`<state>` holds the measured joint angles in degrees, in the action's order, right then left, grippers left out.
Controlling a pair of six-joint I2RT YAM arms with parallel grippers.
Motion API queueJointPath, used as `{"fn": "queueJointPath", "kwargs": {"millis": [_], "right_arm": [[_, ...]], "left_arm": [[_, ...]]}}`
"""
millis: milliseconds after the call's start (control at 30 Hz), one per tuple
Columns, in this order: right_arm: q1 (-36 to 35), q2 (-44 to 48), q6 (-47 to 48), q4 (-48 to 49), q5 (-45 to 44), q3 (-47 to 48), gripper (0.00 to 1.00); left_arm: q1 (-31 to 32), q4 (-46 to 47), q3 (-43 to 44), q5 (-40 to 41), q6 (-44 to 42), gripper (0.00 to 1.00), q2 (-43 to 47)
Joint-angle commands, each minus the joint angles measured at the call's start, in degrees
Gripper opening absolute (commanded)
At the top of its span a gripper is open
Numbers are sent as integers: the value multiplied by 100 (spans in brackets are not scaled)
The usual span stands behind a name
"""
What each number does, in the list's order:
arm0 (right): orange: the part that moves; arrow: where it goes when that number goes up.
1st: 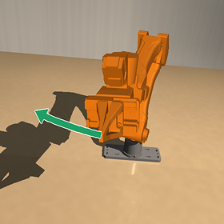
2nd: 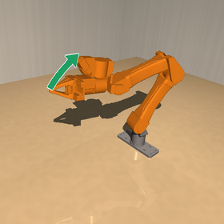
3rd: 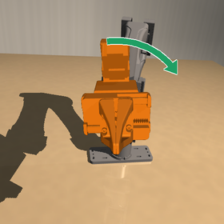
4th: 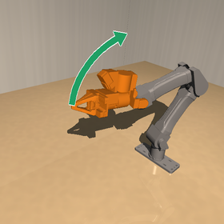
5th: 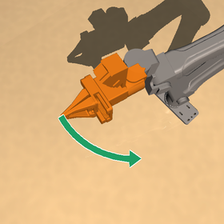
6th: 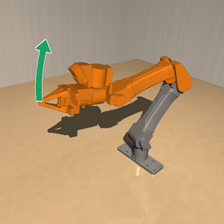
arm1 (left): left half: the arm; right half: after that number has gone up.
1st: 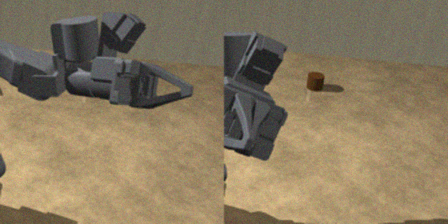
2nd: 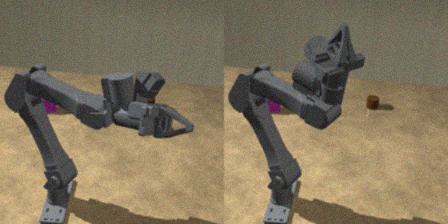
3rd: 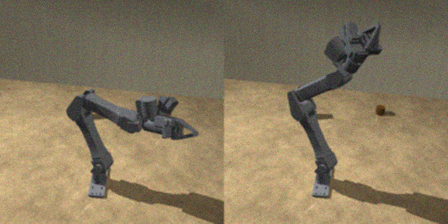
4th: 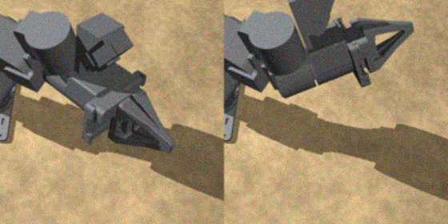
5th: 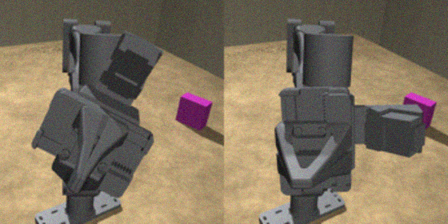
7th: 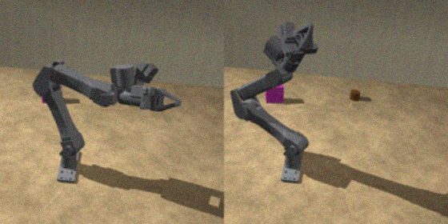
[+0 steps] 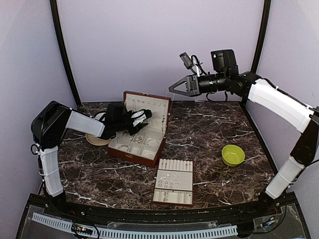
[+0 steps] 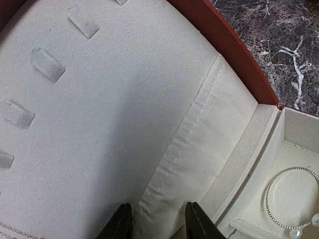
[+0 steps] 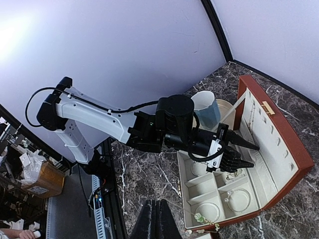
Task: Organize the mixed jewelry
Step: Open the compartment pouch of the jewelry box.
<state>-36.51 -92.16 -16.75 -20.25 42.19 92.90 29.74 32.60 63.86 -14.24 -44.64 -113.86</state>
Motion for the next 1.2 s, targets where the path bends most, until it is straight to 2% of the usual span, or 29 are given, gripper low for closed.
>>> {"fn": "queueJointPath", "kwargs": {"millis": [0,133,233,467,900,1167], "right_arm": [[-58,-37,-8,144,-26,199,0],[-65,-93,-19,202,-71,235,0],[-71,-176,-34,286,-126,343,0],[-84,-641,67,199,-404,1048,0],[-111,-1910,602,-219,-1075,2681,0],[-111,-2347,1006,-359,-1250,3163,0]], "left_arm": [[-21,177,-235,49,-19,38,-18],[-17,195,-295,116,-18,29,-9],[-1,321,-352,188,-18,17,16],[81,491,-468,225,-34,3,64],[224,783,-818,314,-69,0,306],[349,878,-951,360,-51,0,358]]}}
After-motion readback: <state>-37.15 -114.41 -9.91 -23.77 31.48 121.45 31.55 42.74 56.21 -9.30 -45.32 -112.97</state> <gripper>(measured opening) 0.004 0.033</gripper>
